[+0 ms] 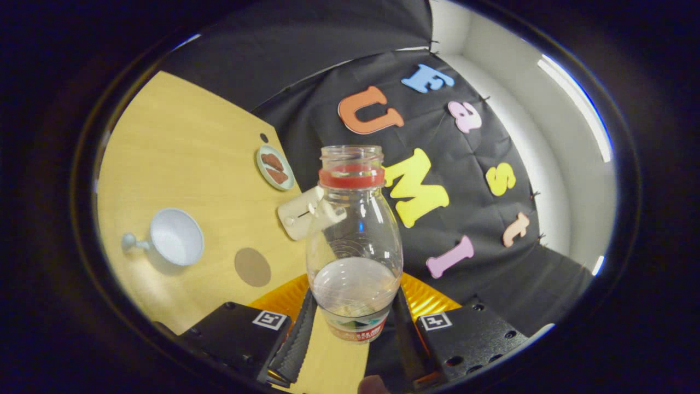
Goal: Take the bottle from table, then pour the juice into the cup, finally place the bottle on the coaster
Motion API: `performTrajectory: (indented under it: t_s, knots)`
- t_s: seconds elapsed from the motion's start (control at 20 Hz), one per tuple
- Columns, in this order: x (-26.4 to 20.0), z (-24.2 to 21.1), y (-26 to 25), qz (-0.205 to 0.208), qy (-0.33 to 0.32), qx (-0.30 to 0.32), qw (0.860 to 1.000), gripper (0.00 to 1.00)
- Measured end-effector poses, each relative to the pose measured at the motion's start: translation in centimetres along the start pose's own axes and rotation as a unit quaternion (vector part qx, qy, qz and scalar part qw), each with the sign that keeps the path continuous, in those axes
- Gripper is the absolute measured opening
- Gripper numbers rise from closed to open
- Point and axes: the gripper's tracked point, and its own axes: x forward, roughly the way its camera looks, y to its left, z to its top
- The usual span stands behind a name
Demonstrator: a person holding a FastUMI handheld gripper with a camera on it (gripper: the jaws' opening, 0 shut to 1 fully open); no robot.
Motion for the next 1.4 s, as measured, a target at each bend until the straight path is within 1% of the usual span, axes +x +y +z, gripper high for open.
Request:
performTrajectory:
  t_s: [0.1,0.2,0.35,0.45,0.6,0.8,0.9,1.1,1.2,1.3,1.4]
  knots:
    - [-0.1,0.1,0.5,0.025,-0.005,0.076,0.997,0.74]
    - [-0.3,0.5,0.6,0.047,-0.013,0.151,0.987,0.74]
    - [-0.6,1.9,0.3,0.078,-0.033,0.242,0.967,0.74]
    - [-0.6,2.8,0.0,0.1,-0.052,0.288,0.951,0.74]
    - [0.1,2.7,-0.2,0.117,-0.063,0.344,0.929,0.74]
    - [2.4,2.7,0.2,0.135,-0.061,0.399,0.905,0.74]
    - [4.0,2.9,0.4,0.14,-0.059,0.416,0.896,0.74]
    - [7.9,2.7,1.7,0.149,-0.045,0.429,0.89,0.73]
    - [9.9,2.5,2.8,0.158,-0.031,0.437,0.885,0.73]
    - [11.7,1.9,4.1,0.173,-0.014,0.449,0.876,0.74]
    - [13.2,0.7,5.4,0.182,0.009,0.454,0.872,0.74]
